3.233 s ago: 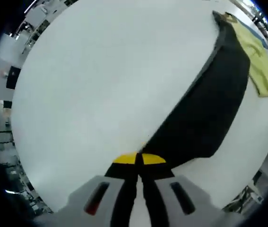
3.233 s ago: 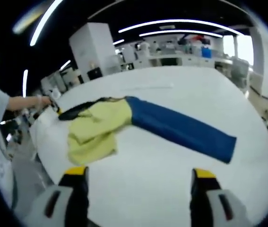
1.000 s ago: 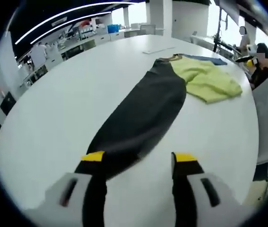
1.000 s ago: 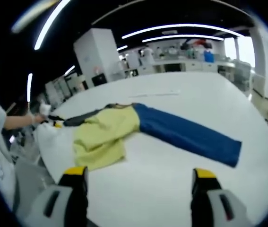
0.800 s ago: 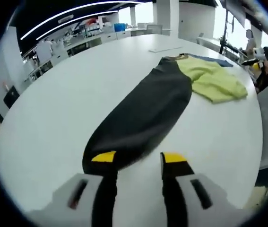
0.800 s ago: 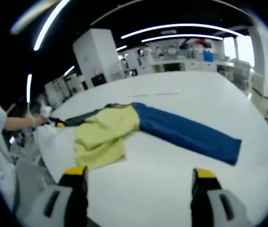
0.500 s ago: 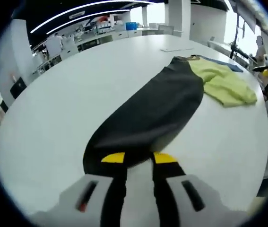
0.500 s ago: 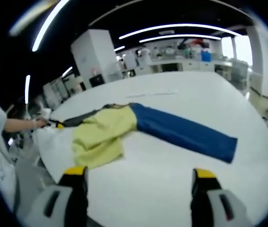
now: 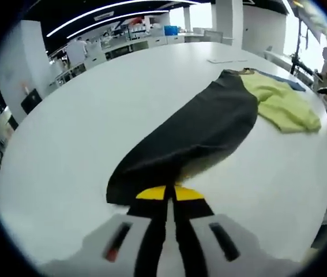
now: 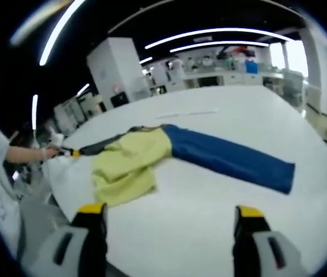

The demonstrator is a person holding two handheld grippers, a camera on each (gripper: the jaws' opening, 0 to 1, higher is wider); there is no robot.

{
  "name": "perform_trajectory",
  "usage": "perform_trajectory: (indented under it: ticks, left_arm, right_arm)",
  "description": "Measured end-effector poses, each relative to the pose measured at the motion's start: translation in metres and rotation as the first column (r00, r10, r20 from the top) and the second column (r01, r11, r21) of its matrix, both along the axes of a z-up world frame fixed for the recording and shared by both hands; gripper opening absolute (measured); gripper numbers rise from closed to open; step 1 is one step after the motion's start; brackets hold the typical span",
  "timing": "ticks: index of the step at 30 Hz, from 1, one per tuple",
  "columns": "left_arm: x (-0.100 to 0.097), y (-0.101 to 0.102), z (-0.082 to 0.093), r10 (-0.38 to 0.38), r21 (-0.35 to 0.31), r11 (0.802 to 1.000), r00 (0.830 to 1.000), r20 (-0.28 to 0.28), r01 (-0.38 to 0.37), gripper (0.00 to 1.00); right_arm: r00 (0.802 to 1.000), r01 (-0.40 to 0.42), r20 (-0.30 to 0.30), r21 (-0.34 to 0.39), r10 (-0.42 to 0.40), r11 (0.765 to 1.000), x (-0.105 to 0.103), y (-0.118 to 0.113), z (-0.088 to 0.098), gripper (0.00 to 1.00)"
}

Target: Fold the garment on the visible template until the final outline fits inside the template.

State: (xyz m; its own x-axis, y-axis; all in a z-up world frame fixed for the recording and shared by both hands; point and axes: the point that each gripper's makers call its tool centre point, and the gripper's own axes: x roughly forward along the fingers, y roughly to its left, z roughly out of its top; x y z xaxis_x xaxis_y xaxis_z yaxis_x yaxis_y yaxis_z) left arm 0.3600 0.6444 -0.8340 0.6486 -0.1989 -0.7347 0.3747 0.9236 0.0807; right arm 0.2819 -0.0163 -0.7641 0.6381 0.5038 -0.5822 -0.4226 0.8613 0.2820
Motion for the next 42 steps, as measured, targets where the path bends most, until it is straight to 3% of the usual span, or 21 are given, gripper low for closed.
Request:
perform_trajectory:
  ticks: [6,13,15,30,32,39,42]
  left_arm:
    - [-0.014,0.019,0.001,0.102,-0.032,0.994,0.995,-0.015,-0.103,0.00]
    - [-0.022,0.040,0.000,0.146,-0.009,0.989,0.989,-0.024,-0.147,0.00]
    - [-0.022,0.046,-0.001,0.179,-0.037,0.983,0.983,-0.028,-0.180,0.00]
    - [-0.020,0.050,-0.003,0.204,-0.043,0.978,0.979,-0.012,-0.204,0.03]
    - [-0.020,0.049,-0.002,0.209,-0.063,0.976,0.978,-0.008,-0.210,0.06]
    - [-0.022,0.037,0.012,0.171,-0.120,0.979,0.983,0.061,-0.163,0.33]
    - [-0.024,0.034,0.018,0.159,-0.145,0.978,0.984,0.076,-0.147,0.38]
  right_arm:
    - [1.000,-0.007,0.002,0.006,0.007,1.000,-0.001,0.007,0.002,0.91]
    - [1.000,-0.028,-0.003,0.004,0.028,1.000,0.000,0.018,0.001,0.91]
    - [1.000,-0.030,-0.003,0.011,0.030,0.999,0.000,0.022,0.002,0.91]
    - [1.000,-0.020,-0.010,0.015,0.020,1.000,-0.009,0.019,-0.001,0.91]
    - [1.000,-0.018,-0.011,0.016,0.018,1.000,-0.011,0.018,-0.001,0.90]
    - [1.000,-0.014,-0.014,0.027,0.014,1.000,-0.013,0.018,-0.003,0.90]
    - [1.000,-0.018,-0.011,0.031,0.018,0.999,-0.012,0.019,-0.002,0.90]
